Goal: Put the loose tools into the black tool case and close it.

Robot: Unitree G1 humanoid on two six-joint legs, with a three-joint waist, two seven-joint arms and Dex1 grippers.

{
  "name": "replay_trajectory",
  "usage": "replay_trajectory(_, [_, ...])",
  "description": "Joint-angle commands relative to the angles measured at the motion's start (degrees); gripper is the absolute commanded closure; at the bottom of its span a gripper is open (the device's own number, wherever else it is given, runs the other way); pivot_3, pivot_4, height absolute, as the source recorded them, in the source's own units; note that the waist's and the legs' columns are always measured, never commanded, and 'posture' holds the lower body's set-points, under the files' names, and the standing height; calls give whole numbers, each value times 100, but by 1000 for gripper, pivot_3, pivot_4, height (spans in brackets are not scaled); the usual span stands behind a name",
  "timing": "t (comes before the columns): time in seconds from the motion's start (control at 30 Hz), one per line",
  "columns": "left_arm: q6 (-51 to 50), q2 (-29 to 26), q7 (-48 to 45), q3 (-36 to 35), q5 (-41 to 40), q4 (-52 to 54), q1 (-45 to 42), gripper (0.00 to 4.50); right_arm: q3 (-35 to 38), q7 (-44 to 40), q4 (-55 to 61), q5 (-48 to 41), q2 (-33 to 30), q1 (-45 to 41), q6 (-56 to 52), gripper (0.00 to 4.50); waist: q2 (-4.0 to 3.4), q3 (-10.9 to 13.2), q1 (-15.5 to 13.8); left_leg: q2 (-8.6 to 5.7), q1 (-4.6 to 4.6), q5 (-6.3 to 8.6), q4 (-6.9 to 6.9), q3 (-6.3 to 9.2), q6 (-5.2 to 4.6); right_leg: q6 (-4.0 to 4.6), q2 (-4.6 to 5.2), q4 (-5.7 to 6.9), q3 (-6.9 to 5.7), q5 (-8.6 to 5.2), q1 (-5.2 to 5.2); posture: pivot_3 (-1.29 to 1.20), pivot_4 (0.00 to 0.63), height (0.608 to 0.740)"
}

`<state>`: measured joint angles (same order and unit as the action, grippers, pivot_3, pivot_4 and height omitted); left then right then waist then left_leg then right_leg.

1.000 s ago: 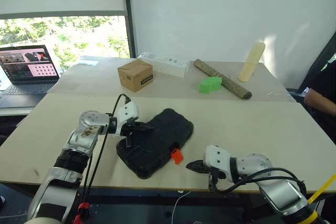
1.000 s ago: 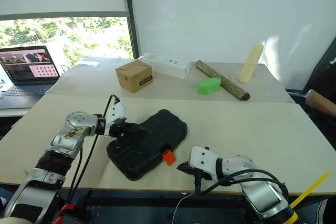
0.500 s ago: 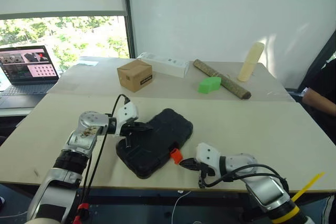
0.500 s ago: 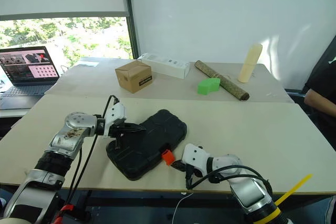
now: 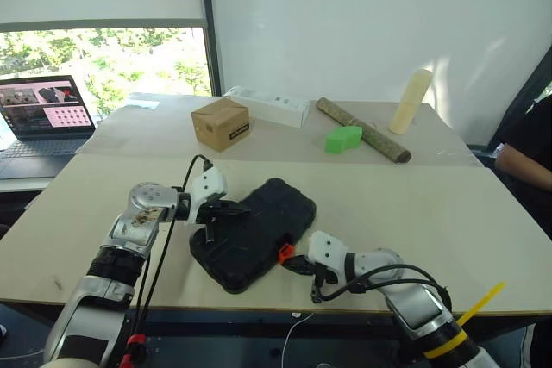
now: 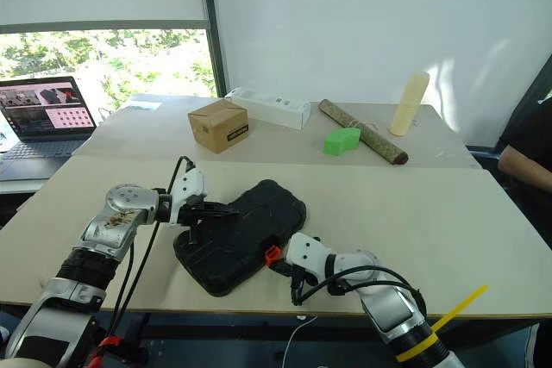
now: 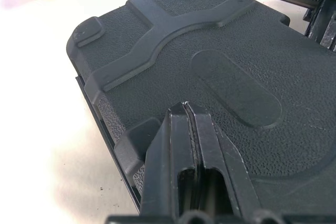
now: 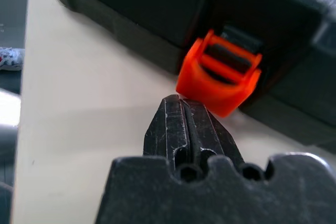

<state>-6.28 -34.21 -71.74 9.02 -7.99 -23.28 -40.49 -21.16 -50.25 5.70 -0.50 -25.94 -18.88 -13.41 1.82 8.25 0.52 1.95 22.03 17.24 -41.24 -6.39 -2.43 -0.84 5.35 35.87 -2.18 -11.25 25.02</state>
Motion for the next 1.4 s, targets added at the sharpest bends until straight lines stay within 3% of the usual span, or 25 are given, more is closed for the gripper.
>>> replay_trajectory(0.03, [-135,-61,25,195,237,-114,175,4500,168,171,-28,-69,169,-123,362,4402,0,0,10,-1,0,0,0,0,0,0,1,0,0,0,0,0,150,740])
replay_trajectory(0.27, [-156,-88,40,222,249,-106,219,4500,315,252,-412,-121,261,107,975,4402,0,0,30,1,-9,-5,8,1,9,4,-2,4,1,2,0,0,150,740])
replay_trajectory(0.43, [-149,-151,30,214,247,-105,251,4500,774,224,326,-645,77,624,312,4402,-1,-1,20,0,-10,-6,15,1,10,5,-1,3,3,3,-1,0,150,740])
replay_trajectory(0.47, [-140,-159,28,215,251,-112,263,4500,849,204,535,-715,-16,798,189,3896,-2,-1,18,0,-11,-6,17,1,10,6,0,2,3,2,-1,0,150,740])
replay_trajectory(0.63, [-140,-183,-1,224,233,-79,315,4500,1088,439,1286,-1210,1,1294,-683,2388,-4,-4,31,2,-14,-5,22,-1,8,7,1,-2,5,1,-2,0,150,740])
replay_trajectory(0.97, [-174,-245,-103,263,240,-54,309,4500,934,1121,1150,-1137,601,1209,-909,2388,-6,-6,27,2,-20,-6,28,2,11,11,-2,0,7,-2,-2,0,150,740])
replay_trajectory(1.4, [-180,-258,-95,247,251,-75,285,4500,665,1044,847,-1037,763,928,-634,2388,-6,-6,31,2,-19,-5,29,2,10,12,-3,-1,6,-3,-1,0,150,740])
